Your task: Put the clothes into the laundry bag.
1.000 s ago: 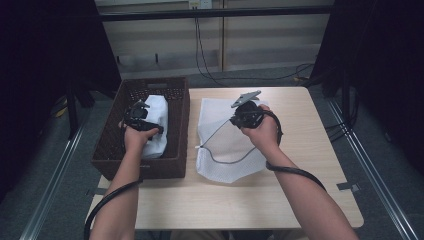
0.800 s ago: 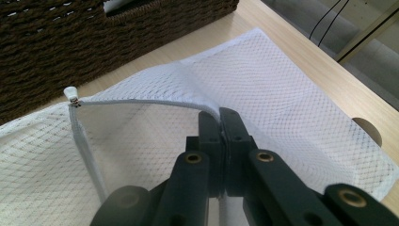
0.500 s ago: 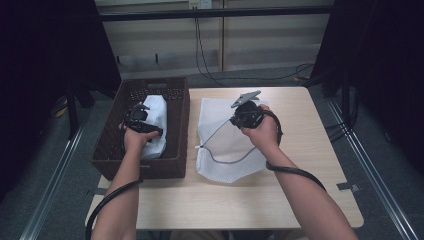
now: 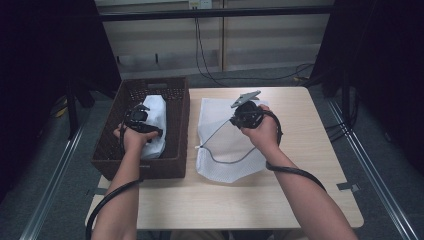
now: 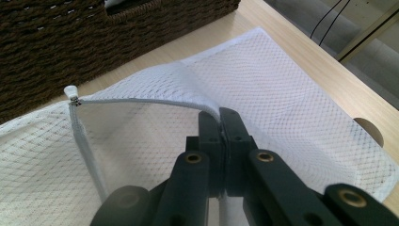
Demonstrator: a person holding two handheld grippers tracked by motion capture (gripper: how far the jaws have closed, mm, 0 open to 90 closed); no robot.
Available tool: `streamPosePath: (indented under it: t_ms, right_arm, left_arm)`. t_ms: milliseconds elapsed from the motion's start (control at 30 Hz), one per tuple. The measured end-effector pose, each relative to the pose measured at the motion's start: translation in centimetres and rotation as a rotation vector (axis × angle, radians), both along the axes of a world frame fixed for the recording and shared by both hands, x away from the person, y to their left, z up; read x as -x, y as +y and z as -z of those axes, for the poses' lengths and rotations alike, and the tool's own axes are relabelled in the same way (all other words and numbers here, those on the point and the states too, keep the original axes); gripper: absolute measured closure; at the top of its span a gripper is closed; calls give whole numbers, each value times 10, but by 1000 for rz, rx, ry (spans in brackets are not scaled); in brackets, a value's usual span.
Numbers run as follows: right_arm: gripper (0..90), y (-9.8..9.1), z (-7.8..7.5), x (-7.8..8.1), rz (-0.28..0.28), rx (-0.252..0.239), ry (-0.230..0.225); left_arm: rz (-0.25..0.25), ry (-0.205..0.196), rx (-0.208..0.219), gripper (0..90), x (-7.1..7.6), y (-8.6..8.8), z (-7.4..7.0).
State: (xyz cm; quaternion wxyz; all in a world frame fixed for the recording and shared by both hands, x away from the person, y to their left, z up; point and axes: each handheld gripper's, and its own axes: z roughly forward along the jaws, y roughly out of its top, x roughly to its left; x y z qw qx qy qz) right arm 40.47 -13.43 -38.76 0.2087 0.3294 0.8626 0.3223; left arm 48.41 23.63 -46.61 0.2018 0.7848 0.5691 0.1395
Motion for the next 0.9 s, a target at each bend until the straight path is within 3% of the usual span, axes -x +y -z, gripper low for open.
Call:
streamPosePath:
  t_ms: [233,500,667,733,900]
  right_arm:
    - [891,0,-1,0,9,-9,-2]
    - [891,0,-1,0,13,-13,-1]
    - [890,1,-2,1,9,-10,-4]
    - [890,0,-1,1,6,-5,-5]
    - [890,-1,-2,1,11,-14,-4]
  left_arm:
    - [-3,7,-7,44,0,3,4]
    - [-10,6,13,217,4,4,4]
    - [10,14,-33,364,6,-2,4]
    - [12,16,-33,380,6,-2,4]
    - [14,31,-56,520,6,-6,2]
